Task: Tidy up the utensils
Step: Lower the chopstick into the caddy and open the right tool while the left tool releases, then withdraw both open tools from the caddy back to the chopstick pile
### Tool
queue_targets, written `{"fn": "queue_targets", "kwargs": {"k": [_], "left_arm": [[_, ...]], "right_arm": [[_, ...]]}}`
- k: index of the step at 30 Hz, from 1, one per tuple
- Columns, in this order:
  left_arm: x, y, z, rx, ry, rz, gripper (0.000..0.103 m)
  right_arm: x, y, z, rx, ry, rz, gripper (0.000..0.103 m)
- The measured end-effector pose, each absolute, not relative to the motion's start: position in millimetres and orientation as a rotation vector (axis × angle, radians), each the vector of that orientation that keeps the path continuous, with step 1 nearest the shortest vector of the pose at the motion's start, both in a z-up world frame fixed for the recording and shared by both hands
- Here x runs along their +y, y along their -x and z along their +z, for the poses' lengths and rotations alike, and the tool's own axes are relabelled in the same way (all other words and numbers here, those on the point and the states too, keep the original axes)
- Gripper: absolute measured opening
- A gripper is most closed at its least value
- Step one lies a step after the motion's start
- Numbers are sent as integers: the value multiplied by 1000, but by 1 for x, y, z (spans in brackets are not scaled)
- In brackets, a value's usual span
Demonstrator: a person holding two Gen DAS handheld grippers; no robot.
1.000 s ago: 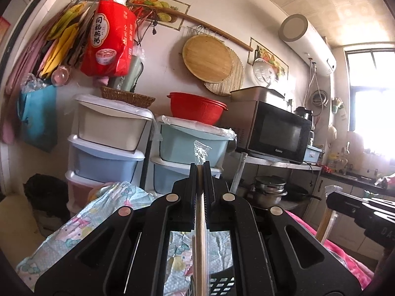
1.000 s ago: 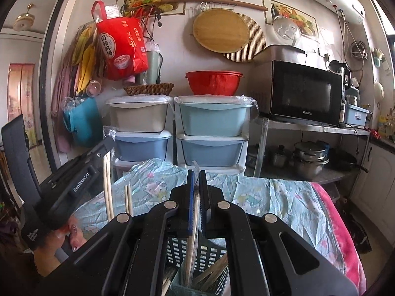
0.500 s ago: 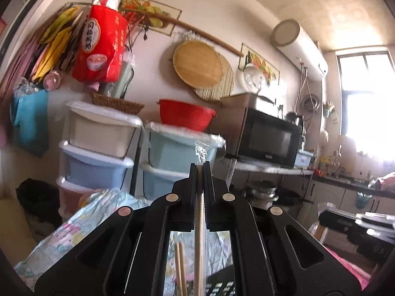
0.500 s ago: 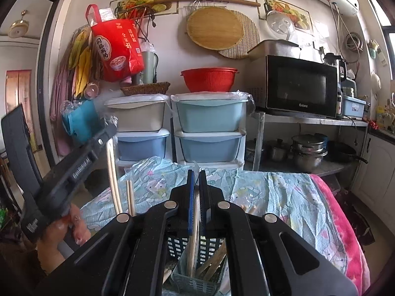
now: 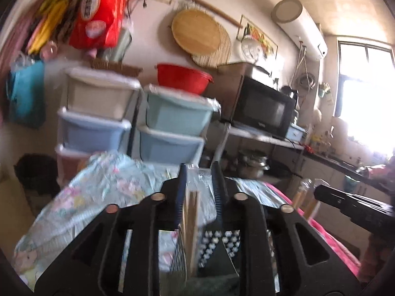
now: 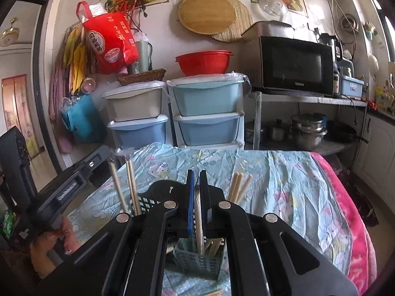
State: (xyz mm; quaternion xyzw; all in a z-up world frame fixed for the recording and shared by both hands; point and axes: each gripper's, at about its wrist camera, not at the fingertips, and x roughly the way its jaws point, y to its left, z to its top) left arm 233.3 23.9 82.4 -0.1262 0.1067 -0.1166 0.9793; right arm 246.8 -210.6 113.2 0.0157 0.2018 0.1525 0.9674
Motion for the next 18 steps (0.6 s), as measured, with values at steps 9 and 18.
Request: {"fn": "queue_targets", "kwargs": {"k": [9, 18], "left_arm": [[36, -209, 88, 305, 247, -259, 36], [50, -171, 89, 319, 242, -259, 60]], "right_arm": [[-222, -235, 115, 418, -52, 287, 22], [-227, -216, 117, 416, -54, 290, 32]]}}
